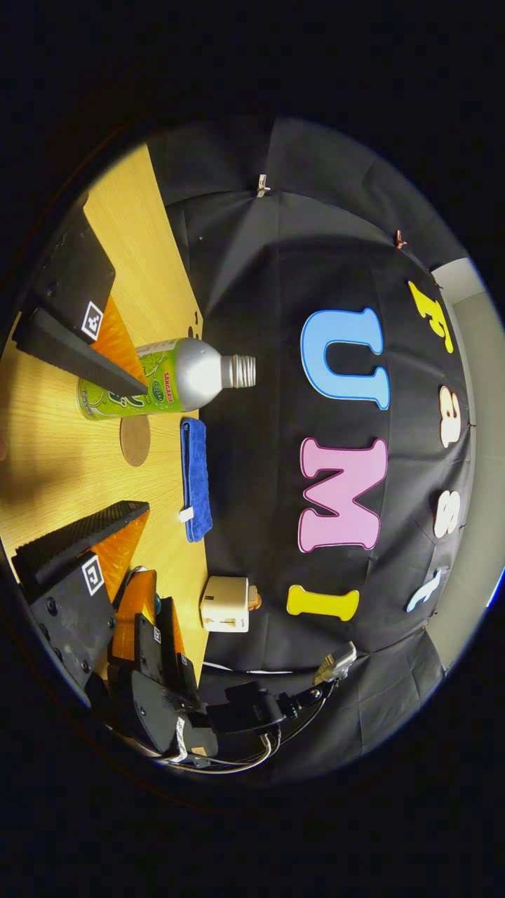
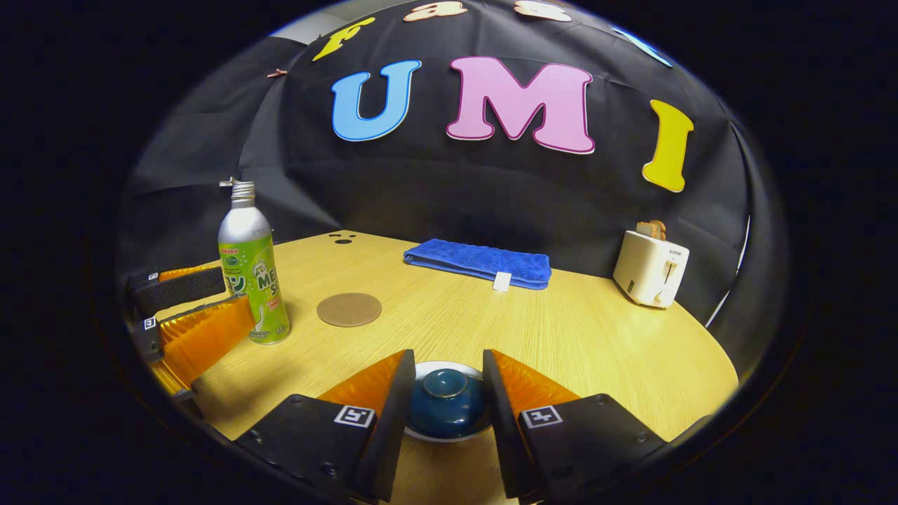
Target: Open the teacup lid with one hand, grasp the water bottle and pour water into the teacup with the other hand; after pouring, place the water bottle on the coaster and then close the teacup lid.
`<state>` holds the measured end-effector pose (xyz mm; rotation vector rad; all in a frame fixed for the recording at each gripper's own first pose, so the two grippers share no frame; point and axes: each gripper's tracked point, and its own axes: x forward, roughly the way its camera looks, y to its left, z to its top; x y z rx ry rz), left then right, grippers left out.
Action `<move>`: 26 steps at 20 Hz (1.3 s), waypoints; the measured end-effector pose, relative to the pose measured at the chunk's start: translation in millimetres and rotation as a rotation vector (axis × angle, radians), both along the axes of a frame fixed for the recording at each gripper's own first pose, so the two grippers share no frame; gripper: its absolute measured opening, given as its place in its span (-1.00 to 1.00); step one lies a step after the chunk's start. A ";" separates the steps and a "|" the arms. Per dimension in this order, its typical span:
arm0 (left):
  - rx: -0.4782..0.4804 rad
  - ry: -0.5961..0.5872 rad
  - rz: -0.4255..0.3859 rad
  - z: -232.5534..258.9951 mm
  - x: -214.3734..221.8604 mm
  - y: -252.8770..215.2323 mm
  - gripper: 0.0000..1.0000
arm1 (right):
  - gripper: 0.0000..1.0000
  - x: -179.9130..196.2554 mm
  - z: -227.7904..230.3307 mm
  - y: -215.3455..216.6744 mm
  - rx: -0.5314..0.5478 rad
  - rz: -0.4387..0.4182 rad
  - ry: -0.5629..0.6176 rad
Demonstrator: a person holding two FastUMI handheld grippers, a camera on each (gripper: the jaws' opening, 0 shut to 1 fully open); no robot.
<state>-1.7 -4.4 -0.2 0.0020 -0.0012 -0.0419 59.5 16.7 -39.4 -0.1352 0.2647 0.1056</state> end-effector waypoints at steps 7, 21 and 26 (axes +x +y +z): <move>-0.001 0.001 -0.002 -0.4 -1.0 -0.1 0.89 | -0.31 1.2 0.9 5.4 -0.024 0.030 -0.017; 0.001 0.003 0.101 -2.4 0.1 55.7 0.89 | -0.44 -24.2 59.6 -10.7 0.108 0.031 -0.147; 0.024 0.001 0.084 -1.1 25.3 62.3 0.89 | -0.44 -39.5 58.2 -39.2 0.140 -0.010 -0.166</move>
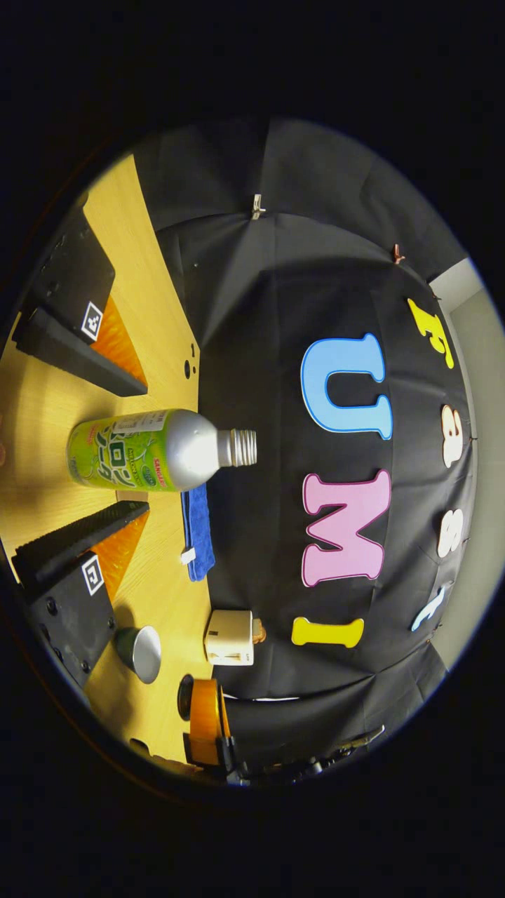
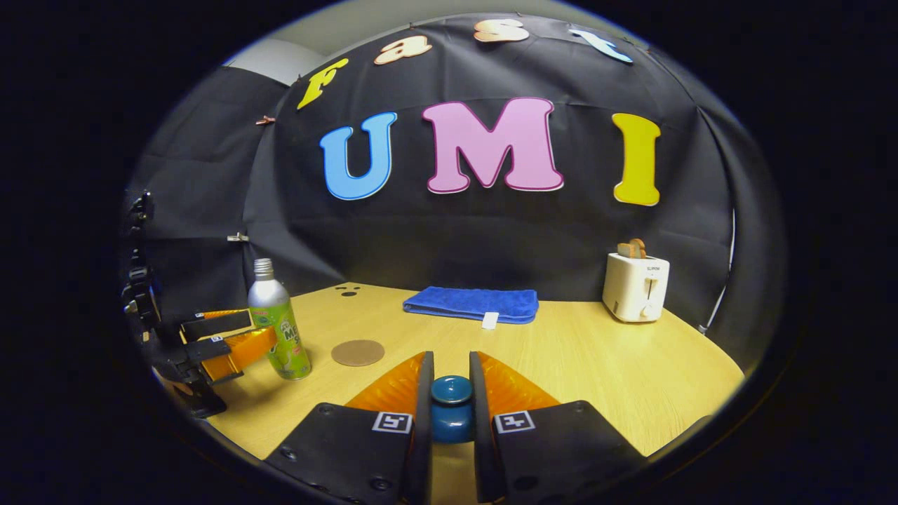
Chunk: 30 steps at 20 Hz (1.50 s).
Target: Open the teacup lid with one hand, grasp the water bottle and pour water into the teacup with the other hand; after pouring, place the water bottle on the coaster and then close the teacup lid.
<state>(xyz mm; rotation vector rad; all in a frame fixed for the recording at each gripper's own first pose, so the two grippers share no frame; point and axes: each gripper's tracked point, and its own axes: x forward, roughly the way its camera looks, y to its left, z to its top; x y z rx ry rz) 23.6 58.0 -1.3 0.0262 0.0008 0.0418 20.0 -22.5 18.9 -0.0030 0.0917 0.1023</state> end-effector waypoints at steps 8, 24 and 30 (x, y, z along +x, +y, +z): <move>0.029 -0.001 -0.021 0.2 42.6 0.9 0.89 | -0.44 -3.0 -27.1 -38.8 0.038 -0.070 0.022; 0.259 0.022 -0.077 2.7 55.5 -23.5 0.58 | -0.45 1.7 -17.5 -58.6 0.007 -0.114 -0.086; 0.778 -0.057 -0.165 26.7 51.7 -68.8 0.58 | -0.45 5.1 -16.3 -76.1 0.005 -0.155 -0.088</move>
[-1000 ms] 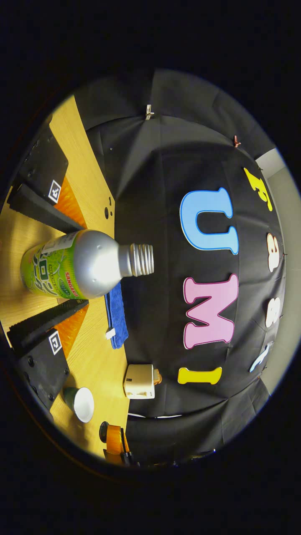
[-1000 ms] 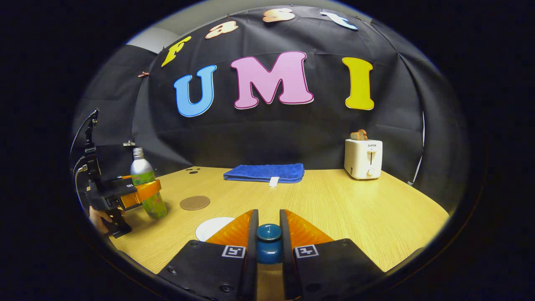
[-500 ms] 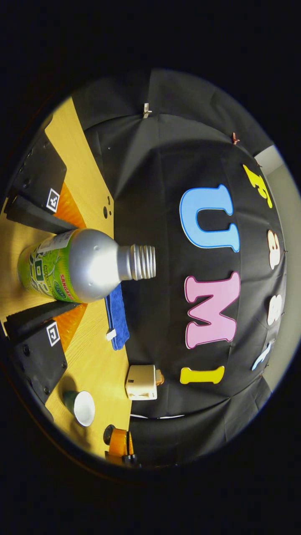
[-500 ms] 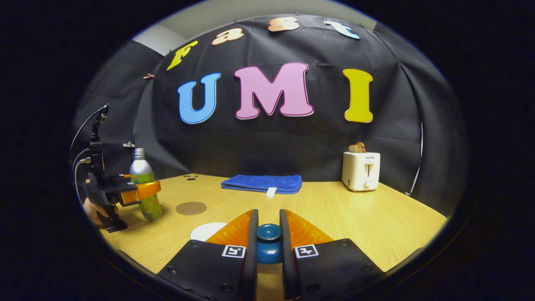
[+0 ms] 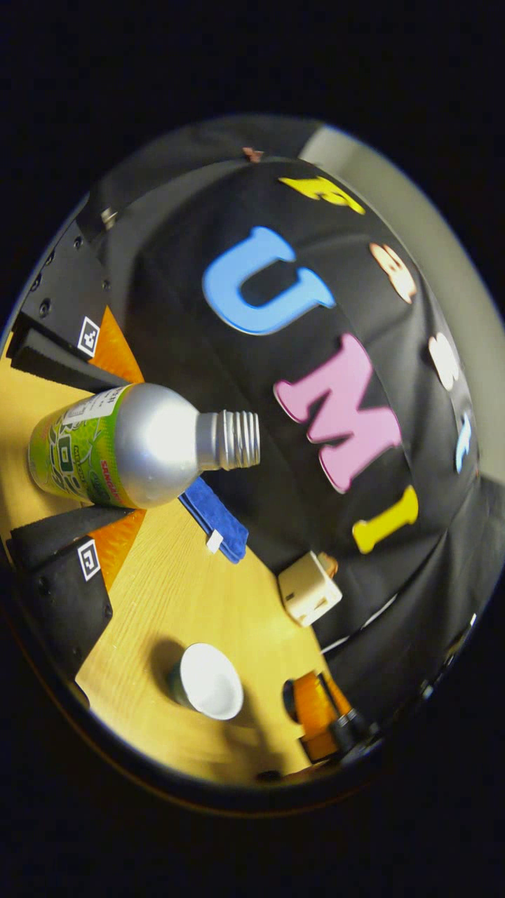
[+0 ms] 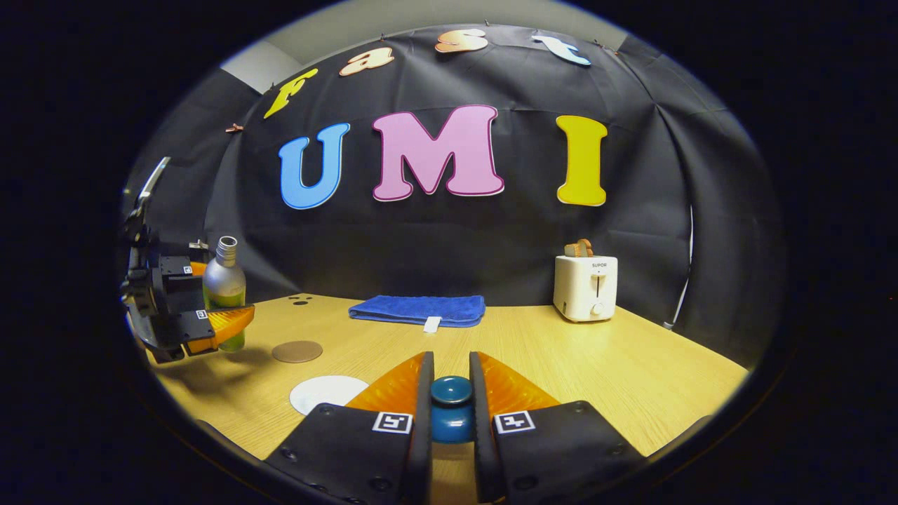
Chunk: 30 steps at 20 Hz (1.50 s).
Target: Open the teacup lid with one hand, grasp the water bottle and pour water into the teacup with the other hand; after pouring, place the water bottle on the coaster and then close the teacup lid.
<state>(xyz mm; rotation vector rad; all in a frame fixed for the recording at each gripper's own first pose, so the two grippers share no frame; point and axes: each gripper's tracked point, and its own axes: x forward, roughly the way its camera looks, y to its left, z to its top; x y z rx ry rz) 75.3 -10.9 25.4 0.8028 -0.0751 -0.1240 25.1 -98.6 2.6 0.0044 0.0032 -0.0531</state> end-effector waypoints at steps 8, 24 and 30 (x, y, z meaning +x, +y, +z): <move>0.477 -0.009 -0.144 -22.9 3.4 -54.7 0.58 | -0.45 -1.7 1.1 -26.3 0.000 -0.034 -0.002; 0.968 0.035 -0.204 -41.6 11.9 -62.3 0.58 | -0.45 -2.7 2.1 -26.3 0.000 -0.039 -0.003; 1.078 0.037 -0.224 -41.4 12.3 -63.7 0.59 | -0.45 -2.5 2.3 -26.7 0.000 -0.039 -0.004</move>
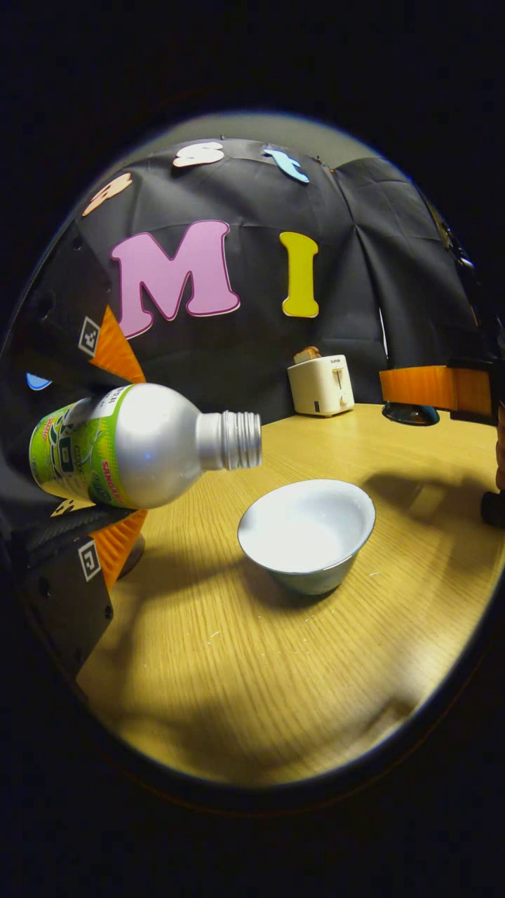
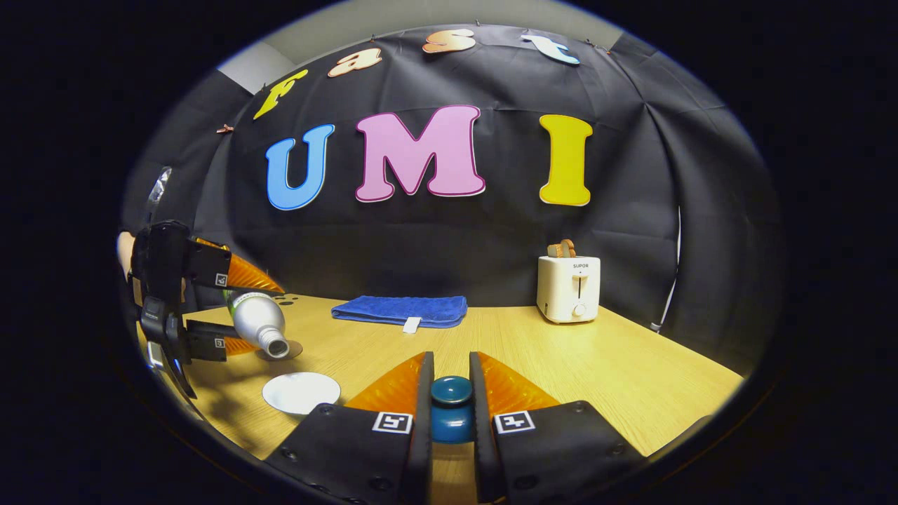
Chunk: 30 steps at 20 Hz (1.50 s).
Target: Open the teacup lid with one hand, grasp the water bottle and pour water into the teacup with the other hand; after pouring, place the water bottle on the coaster and then close the teacup lid.
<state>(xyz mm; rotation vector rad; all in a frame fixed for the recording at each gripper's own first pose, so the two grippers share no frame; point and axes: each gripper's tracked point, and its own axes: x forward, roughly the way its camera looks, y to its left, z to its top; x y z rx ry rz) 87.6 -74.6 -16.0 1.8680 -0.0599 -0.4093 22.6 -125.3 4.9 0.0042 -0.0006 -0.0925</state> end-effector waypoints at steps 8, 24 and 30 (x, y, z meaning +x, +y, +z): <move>0.077 -0.005 -0.019 4.3 4.6 -4.6 0.60 | -0.45 0.0 0.2 -0.1 0.000 0.001 -0.001; 0.228 -0.030 -0.032 17.1 10.4 0.6 0.59 | -0.45 0.5 0.9 -0.9 0.000 0.002 -0.001; 0.265 -0.046 -0.035 22.2 9.0 1.3 0.58 | -0.45 0.8 0.9 -1.5 0.000 0.003 -0.002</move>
